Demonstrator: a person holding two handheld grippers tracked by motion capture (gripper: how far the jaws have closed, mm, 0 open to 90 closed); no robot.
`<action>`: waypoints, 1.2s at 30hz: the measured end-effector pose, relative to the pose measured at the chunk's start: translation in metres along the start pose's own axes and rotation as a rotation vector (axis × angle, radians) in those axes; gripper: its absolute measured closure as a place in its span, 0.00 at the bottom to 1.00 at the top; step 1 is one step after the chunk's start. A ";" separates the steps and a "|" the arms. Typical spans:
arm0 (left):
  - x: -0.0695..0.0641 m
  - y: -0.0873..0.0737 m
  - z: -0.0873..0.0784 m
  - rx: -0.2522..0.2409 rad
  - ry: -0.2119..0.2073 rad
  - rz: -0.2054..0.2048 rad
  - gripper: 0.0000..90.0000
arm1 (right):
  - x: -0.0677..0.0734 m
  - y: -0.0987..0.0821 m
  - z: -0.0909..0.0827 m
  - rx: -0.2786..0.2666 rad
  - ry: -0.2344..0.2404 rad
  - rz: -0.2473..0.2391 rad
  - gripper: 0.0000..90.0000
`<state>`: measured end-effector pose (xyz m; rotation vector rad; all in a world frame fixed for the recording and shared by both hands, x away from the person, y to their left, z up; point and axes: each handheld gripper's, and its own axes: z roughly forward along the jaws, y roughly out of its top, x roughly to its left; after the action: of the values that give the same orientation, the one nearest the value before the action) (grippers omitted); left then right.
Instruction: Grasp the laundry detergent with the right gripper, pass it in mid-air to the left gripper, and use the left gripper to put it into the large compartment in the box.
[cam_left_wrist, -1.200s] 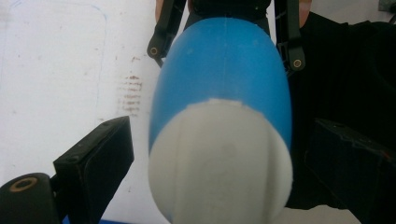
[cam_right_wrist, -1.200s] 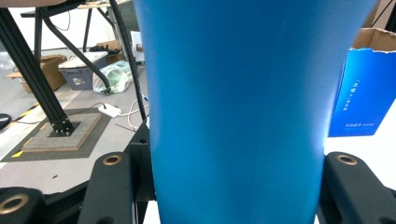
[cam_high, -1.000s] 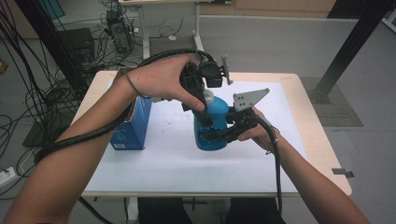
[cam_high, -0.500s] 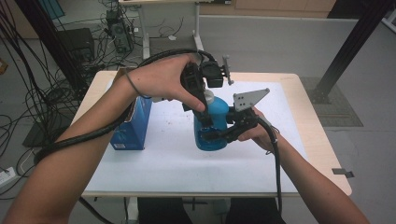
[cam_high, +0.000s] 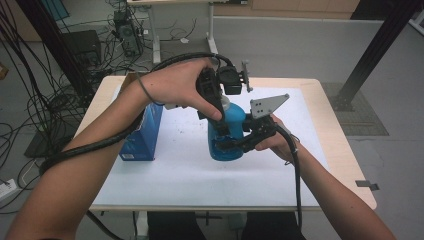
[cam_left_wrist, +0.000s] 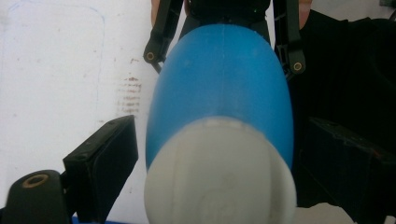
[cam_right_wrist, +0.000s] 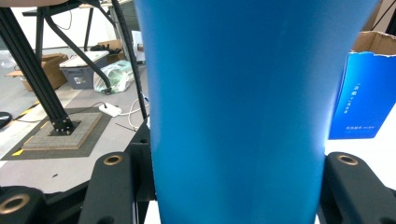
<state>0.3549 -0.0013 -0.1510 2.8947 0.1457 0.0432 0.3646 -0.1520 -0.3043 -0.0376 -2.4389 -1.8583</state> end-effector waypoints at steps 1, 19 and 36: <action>0.000 0.000 0.000 0.002 -0.002 0.000 0.14 | 0.000 0.000 0.000 0.001 0.000 -0.001 0.49; -0.001 0.004 0.000 0.026 -0.007 0.013 0.30 | 0.001 -0.001 0.001 0.002 0.004 -0.004 0.49; 0.001 0.005 0.002 0.048 -0.014 0.002 0.41 | 0.002 -0.002 0.001 0.007 0.008 -0.005 0.49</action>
<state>0.3561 -0.0068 -0.1517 2.9427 0.1440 0.0206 0.3621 -0.1515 -0.3069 -0.0240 -2.4423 -1.8490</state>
